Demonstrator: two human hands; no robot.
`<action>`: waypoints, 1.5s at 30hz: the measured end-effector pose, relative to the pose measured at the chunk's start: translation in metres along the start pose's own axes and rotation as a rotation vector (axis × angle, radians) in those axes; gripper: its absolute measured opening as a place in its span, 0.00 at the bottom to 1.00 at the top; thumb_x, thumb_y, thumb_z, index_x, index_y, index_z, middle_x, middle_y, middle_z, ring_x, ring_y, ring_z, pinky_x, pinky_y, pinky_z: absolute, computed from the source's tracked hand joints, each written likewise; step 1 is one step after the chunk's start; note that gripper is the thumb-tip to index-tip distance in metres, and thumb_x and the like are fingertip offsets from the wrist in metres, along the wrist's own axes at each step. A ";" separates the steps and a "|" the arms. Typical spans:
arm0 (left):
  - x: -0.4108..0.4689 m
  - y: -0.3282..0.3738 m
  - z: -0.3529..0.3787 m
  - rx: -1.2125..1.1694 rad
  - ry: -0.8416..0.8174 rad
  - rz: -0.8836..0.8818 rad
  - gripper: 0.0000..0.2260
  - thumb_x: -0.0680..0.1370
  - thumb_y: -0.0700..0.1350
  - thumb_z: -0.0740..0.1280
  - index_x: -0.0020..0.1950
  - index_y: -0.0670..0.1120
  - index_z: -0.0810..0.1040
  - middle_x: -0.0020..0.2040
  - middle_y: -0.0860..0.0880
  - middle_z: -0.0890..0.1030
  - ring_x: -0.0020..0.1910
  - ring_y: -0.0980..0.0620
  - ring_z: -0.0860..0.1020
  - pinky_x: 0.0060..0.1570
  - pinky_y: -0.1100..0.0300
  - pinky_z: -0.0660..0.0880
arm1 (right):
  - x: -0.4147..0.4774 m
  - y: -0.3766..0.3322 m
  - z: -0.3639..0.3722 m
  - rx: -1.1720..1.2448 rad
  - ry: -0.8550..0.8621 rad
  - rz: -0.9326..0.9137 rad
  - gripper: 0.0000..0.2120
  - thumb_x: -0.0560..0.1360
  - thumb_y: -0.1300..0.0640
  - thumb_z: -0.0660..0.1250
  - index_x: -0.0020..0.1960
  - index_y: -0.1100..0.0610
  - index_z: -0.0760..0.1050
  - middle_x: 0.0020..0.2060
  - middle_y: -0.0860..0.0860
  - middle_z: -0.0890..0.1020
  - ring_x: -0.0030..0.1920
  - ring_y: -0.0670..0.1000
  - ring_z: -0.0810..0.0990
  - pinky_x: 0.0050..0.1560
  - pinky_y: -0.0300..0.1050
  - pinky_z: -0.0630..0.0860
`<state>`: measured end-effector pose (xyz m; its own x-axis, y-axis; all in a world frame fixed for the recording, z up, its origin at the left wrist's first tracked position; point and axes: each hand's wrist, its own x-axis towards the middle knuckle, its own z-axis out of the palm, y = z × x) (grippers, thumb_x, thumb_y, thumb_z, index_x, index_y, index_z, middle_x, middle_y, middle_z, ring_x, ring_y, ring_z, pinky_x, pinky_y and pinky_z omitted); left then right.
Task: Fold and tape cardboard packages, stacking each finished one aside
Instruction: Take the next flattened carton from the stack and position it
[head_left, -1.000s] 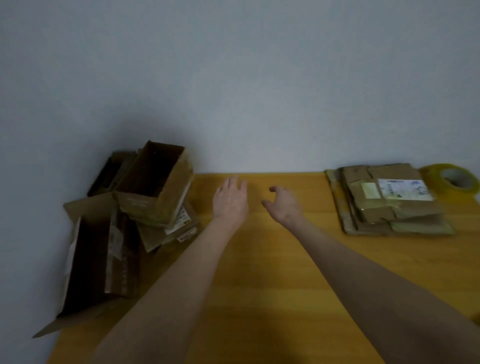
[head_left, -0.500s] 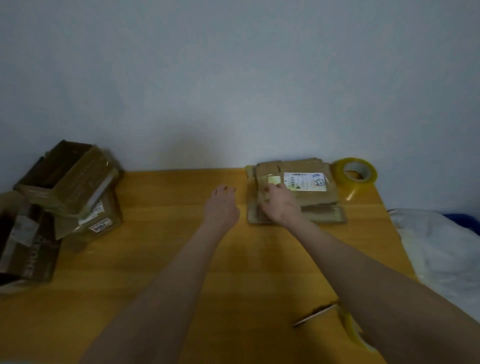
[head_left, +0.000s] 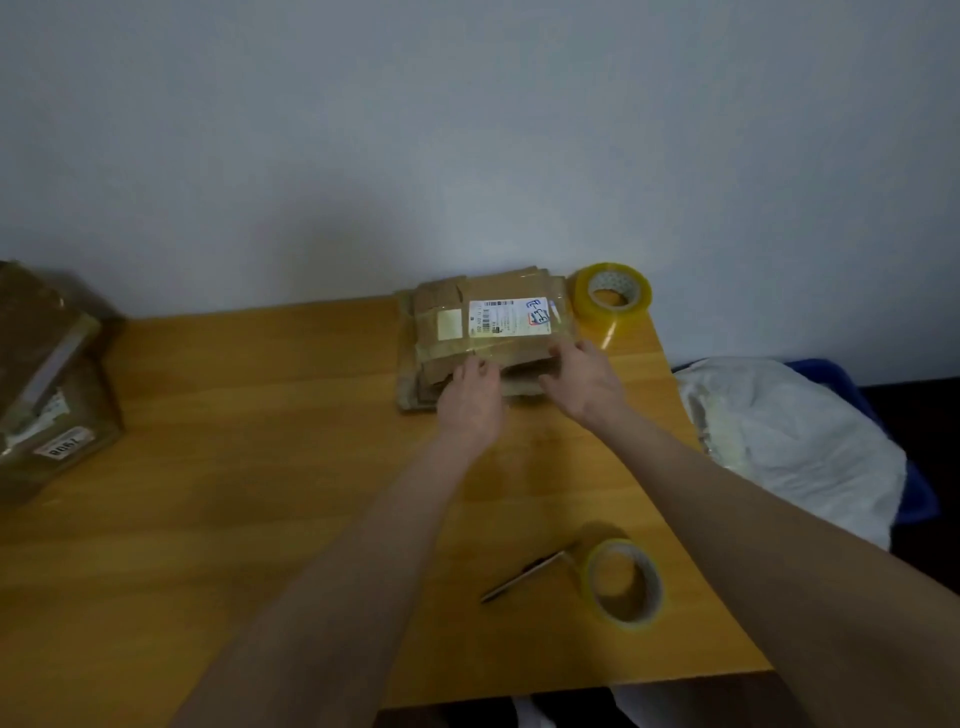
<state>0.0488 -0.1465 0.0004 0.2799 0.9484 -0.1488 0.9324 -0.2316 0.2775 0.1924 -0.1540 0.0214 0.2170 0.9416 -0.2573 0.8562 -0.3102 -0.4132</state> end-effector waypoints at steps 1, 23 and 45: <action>0.001 0.008 0.005 0.003 -0.004 0.001 0.24 0.77 0.44 0.66 0.71 0.46 0.65 0.70 0.43 0.65 0.68 0.45 0.66 0.60 0.52 0.72 | 0.002 0.008 -0.002 0.006 -0.007 0.002 0.23 0.76 0.52 0.65 0.70 0.54 0.67 0.66 0.56 0.69 0.65 0.58 0.69 0.64 0.53 0.71; 0.109 0.054 0.050 -0.064 0.206 -0.427 0.27 0.78 0.48 0.64 0.75 0.45 0.60 0.74 0.43 0.62 0.69 0.42 0.68 0.65 0.44 0.69 | 0.135 0.065 0.000 0.538 -0.143 0.073 0.32 0.75 0.51 0.70 0.73 0.57 0.62 0.68 0.56 0.69 0.65 0.56 0.72 0.58 0.48 0.72; 0.064 0.026 -0.018 -0.673 0.580 -0.511 0.41 0.70 0.63 0.70 0.76 0.48 0.57 0.67 0.47 0.69 0.67 0.48 0.69 0.65 0.45 0.71 | 0.088 0.078 -0.036 0.981 -0.342 -0.033 0.06 0.78 0.61 0.66 0.54 0.54 0.76 0.50 0.50 0.83 0.48 0.47 0.83 0.43 0.40 0.81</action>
<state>0.0870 -0.0879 0.0149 -0.4354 0.8996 0.0332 0.5372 0.2300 0.8115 0.2952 -0.0909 -0.0014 -0.0754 0.9120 -0.4033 0.0684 -0.3987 -0.9145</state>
